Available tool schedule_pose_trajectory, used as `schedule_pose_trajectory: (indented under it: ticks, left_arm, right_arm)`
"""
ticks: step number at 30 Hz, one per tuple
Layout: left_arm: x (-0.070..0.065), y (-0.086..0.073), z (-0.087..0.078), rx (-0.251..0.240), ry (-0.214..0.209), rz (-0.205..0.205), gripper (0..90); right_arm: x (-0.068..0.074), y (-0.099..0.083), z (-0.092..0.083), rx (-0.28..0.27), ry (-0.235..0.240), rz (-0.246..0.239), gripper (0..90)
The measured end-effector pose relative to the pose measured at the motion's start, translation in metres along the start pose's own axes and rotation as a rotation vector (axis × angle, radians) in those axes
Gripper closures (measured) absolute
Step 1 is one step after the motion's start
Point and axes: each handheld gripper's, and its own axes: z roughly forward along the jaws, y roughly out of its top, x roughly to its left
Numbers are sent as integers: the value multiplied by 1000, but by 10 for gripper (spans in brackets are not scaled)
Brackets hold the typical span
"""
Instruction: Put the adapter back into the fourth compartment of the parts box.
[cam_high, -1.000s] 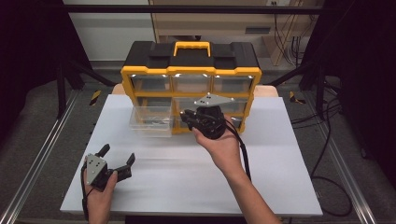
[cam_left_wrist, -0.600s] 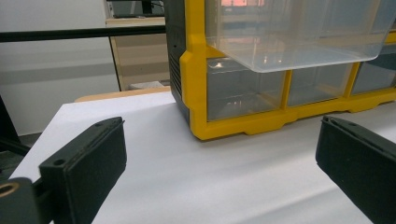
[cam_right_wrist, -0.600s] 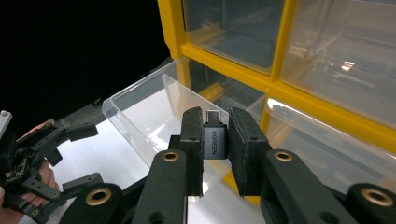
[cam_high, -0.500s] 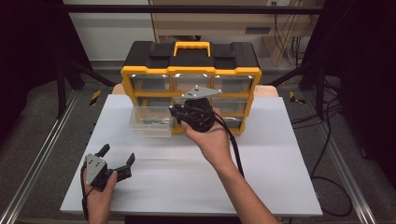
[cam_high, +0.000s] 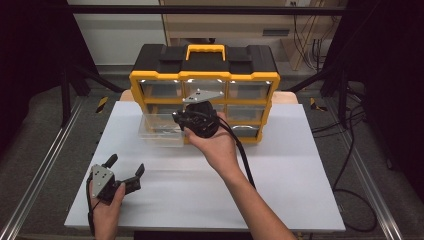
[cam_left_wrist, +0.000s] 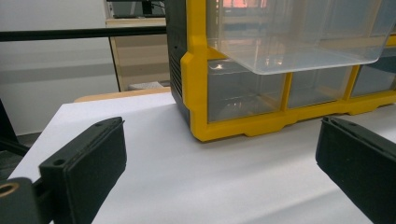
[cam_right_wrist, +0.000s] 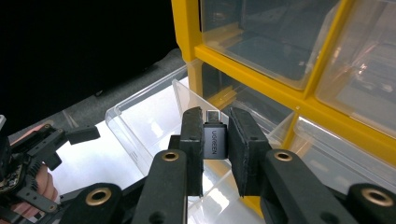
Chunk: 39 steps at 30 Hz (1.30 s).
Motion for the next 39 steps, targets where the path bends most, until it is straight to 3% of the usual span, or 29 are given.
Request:
schedule_pose_trajectory:
  ticks: [39]
  left_arm:
    - [-1,1,0,0,-7,-2,15]
  right_arm:
    - [12,7,27,75,-10,-73,761]
